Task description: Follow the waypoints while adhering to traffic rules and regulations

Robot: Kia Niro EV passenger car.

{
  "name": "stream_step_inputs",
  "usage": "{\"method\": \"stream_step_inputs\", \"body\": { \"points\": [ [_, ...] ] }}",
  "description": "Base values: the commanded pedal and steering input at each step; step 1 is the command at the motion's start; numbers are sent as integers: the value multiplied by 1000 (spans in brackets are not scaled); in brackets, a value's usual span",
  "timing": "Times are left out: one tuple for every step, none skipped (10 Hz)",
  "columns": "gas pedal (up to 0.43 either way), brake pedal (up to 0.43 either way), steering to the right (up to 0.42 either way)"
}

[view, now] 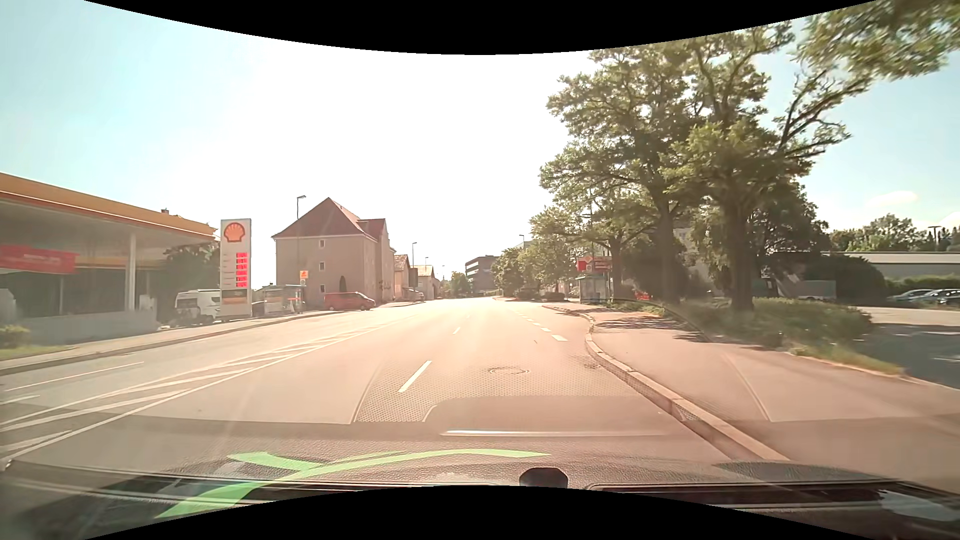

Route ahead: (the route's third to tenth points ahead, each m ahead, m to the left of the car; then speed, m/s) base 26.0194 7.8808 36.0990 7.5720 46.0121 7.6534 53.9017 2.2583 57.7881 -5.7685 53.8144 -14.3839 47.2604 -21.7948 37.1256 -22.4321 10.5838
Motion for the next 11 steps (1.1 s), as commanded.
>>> {"method": "stream_step_inputs", "body": {
  "points": [
    [0, 0, 14],
    [0, 0, 15],
    [0, 0, 13],
    [0, 0, 11],
    [0, 0, 13],
    [0, 0, 18],
    [0, 0, 20],
    [0, 0, 21],
    [0, 0, 21],
    [0, 0, 21],
    [0, 0, 21]
  ]
}}
